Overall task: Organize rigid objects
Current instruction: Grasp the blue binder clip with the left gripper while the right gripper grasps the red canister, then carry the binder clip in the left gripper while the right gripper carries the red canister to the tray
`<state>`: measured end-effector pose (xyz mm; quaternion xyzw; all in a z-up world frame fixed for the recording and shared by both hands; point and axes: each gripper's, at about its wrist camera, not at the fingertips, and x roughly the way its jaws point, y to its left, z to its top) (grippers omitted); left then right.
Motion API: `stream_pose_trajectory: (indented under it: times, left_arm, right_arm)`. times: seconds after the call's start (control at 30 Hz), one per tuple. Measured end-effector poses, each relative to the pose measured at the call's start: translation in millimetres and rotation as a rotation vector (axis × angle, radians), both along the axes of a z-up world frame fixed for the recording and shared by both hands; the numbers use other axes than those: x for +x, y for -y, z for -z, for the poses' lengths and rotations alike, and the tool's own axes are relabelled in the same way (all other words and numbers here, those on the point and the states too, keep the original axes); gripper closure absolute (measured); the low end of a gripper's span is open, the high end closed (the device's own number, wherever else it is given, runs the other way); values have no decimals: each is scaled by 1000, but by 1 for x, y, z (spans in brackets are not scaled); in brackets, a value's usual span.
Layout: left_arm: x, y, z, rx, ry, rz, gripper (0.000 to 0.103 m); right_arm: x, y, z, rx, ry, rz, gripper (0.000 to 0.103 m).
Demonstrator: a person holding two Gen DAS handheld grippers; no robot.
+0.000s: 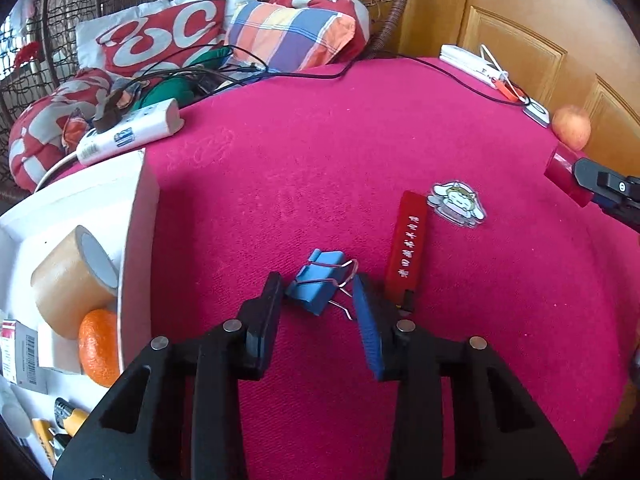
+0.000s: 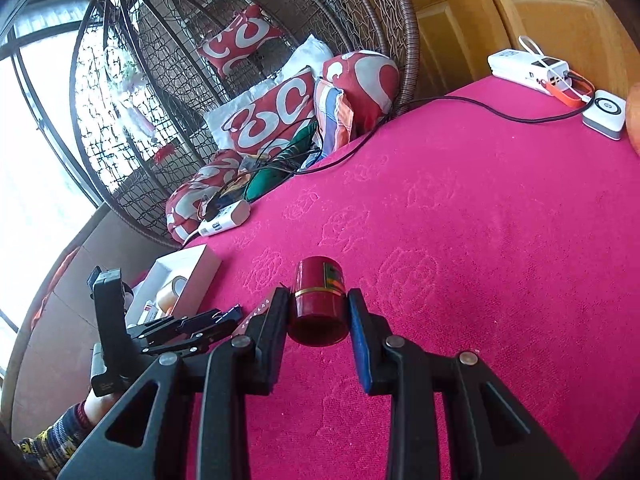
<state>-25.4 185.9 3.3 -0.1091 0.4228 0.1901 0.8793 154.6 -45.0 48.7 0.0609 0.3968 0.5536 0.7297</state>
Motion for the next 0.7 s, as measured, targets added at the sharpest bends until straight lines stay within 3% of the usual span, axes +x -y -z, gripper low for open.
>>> stream_pose_trajectory:
  times: [0.1, 0.2, 0.4, 0.7]
  left_arm:
    - [4, -3, 1, -31, 11, 13, 62]
    - [7, 0, 1, 5, 5, 25, 62]
    - [1, 4, -4, 5, 30, 18, 79]
    - [-22, 15, -19, 7, 76, -18, 83]
  right_arm:
    - [-2, 1, 0, 3, -4, -3, 74]
    - [-3, 2, -1, 4, -2, -4, 74]
    - [-9, 6, -9, 13, 36, -4, 74]
    - [-23, 17, -38, 84, 98, -9, 74]
